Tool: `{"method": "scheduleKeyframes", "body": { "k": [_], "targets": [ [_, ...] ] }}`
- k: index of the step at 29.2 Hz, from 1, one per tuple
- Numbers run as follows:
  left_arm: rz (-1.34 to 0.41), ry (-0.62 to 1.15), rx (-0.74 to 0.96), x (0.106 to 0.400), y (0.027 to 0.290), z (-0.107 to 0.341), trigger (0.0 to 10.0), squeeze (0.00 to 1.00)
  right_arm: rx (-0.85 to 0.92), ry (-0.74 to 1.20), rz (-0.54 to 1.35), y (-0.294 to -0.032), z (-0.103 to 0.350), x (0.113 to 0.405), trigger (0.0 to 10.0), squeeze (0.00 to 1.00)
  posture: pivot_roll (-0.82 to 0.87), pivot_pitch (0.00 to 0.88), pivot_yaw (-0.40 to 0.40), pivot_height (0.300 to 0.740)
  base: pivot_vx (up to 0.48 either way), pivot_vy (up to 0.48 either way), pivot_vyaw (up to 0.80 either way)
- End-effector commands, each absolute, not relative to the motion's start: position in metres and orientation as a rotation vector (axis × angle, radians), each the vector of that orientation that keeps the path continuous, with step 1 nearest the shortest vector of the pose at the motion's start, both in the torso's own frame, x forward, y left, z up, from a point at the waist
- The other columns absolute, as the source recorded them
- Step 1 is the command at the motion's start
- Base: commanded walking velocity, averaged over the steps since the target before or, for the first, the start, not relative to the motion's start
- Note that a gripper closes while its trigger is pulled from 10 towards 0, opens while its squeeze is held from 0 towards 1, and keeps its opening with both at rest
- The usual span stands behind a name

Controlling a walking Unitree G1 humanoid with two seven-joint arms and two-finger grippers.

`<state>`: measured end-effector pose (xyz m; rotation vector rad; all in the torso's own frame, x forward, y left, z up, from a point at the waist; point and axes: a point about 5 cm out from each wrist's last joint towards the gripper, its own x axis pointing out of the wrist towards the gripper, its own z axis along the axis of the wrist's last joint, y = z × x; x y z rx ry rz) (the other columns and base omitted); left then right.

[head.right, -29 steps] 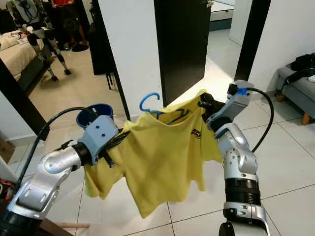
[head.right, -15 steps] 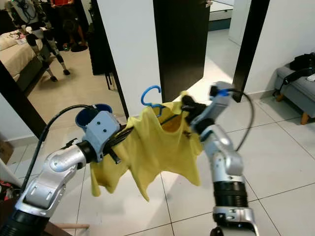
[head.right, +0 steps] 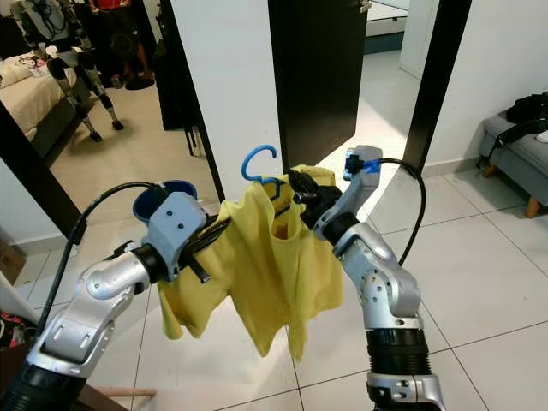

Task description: Hang hanger

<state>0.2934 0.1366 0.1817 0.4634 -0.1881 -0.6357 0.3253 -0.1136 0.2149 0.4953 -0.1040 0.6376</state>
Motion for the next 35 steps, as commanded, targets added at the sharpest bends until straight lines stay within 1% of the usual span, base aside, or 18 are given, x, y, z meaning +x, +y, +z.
{"method": "scheduleKeyframes", "body": {
  "k": [1, 3, 4, 5, 6, 7, 8, 10, 11, 12, 13, 14, 16, 18, 22, 24, 27, 35],
  "targets": [
    [-0.655, -0.163, 0.506, 0.295, 0.146, 0.179, 10.0, 0.00, 0.495, -0.122, 0.716, -0.104, 0.222, 0.319, 0.0, 0.00, -0.11, 0.000, 0.049, 0.740, 0.000, 0.000, 0.00],
    [-0.655, -0.163, 0.506, 0.295, 0.146, 0.179, 10.0, 0.00, 0.495, -0.122, 0.716, -0.104, 0.222, 0.319, 0.0, 0.00, -0.11, 0.000, 0.049, 0.740, 0.000, 0.000, 0.00],
    [-0.784, -0.104, 0.550, 0.286, 0.168, 0.179, 10.0, 0.00, 0.406, -0.089, 0.677, -0.116, 0.215, 0.320, 0.0, 0.00, -0.11, 0.000, 0.052, 0.740, 0.000, 0.000, 0.00],
    [-0.784, -0.104, 0.550, 0.286, 0.168, 0.179, 10.0, 0.00, 0.406, -0.089, 0.677, -0.116, 0.215, 0.320, 0.0, 0.00, -0.11, 0.000, 0.052, 0.740, 0.000, 0.000, 0.00],
    [-0.853, -0.058, 0.589, 0.281, 0.184, 0.181, 10.0, 0.00, 0.333, -0.052, 0.629, -0.128, 0.208, 0.323, 0.0, 0.00, -0.11, 0.000, 0.054, 0.740, 0.000, 0.000, 0.00],
    [-0.897, -0.025, 0.616, 0.278, 0.194, 0.182, 10.0, 0.00, 0.284, -0.026, 0.597, -0.136, 0.203, 0.325, 0.0, 0.00, -0.11, 0.000, 0.054, 0.740, 0.000, 0.000, 0.00],
    [-0.897, -0.025, 0.616, 0.278, 0.194, 0.182, 10.0, 0.00, 0.284, -0.026, 0.597, -0.136, 0.203, 0.325, 0.0, 0.00, -0.11, 0.000, 0.054, 0.740, 0.000, 0.000, 0.00],
    [-0.972, 0.032, 0.679, 0.271, 0.209, 0.184, 10.0, 0.00, 0.215, 0.016, 0.561, -0.149, 0.198, 0.326, 0.0, 0.00, -0.11, 0.000, 0.060, 0.740, 0.000, 0.000, 0.00],
    [-0.972, 0.032, 0.679, 0.271, 0.209, 0.184, 10.0, 0.00, 0.215, 0.016, 0.561, -0.149, 0.198, 0.326, 0.0, 0.00, -0.11, 0.000, 0.060, 0.740, 0.000, 0.000, 0.00],
    [-1.004, 0.065, 0.703, 0.269, 0.218, 0.188, 10.0, 0.00, 0.140, 0.047, 0.549, -0.157, 0.194, 0.326, 0.0, 0.00, -0.11, 0.000, 0.064, 0.740, 0.000, 0.000, 0.00],
    [-1.004, 0.065, 0.703, 0.269, 0.218, 0.188, 10.0, 0.00, 0.140, 0.047, 0.549, -0.157, 0.194, 0.326, 0.0, 0.00, -0.11, 0.000, 0.064, 0.740, 0.000, 0.000, 0.00],
    [-1.030, 0.087, 0.719, 0.268, 0.227, 0.194, 10.0, 0.00, 0.080, 0.077, 0.537, -0.167, 0.191, 0.326, 0.0, 0.00, -0.10, 0.000, 0.066, 0.740, 0.000, 0.000, 0.00],
    [-1.064, 0.081, 0.715, 0.267, 0.236, 0.207, 10.0, 0.00, -0.014, 0.119, 0.528, -0.181, 0.188, 0.324, 0.0, 0.00, -0.10, 0.000, 0.065, 0.740, 0.000, 0.000, 0.00],
    [-1.086, 0.044, 0.692, 0.268, 0.234, 0.216, 10.0, 0.00, -0.025, 0.123, 0.527, -0.186, 0.191, 0.324, 0.0, 0.00, -0.10, 0.000, 0.064, 0.740, 0.000, 0.000, 0.00],
    [-1.111, 0.020, 0.674, 0.269, 0.230, 0.219, 10.0, 0.00, -0.030, 0.120, 0.548, -0.184, 0.194, 0.324, 0.0, 0.00, -0.10, 0.000, 0.064, 0.740, 0.000, 0.000, 0.00],
    [-1.096, -0.004, 0.644, 0.272, 0.222, 0.215, 10.0, 0.00, -0.034, 0.111, 0.606, -0.174, 0.198, 0.322, 0.0, 0.00, -0.10, 0.000, 0.067, 0.740, 0.000, 0.000, 0.00],
    [-1.081, -0.027, 0.609, 0.275, 0.215, 0.210, 10.0, 0.00, -0.028, 0.099, 0.639, -0.166, 0.201, 0.321, 0.0, 0.00, -0.10, 0.000, 0.063, 0.740, 0.000, 0.000, 0.00],
    [-1.059, -0.042, 0.564, 0.277, 0.204, 0.199, 10.0, 0.00, -0.019, 0.083, 0.667, -0.159, 0.206, 0.322, 0.0, 0.00, -0.10, 0.000, 0.065, 0.740, 0.000, 0.000, 0.00]
  ]
}}
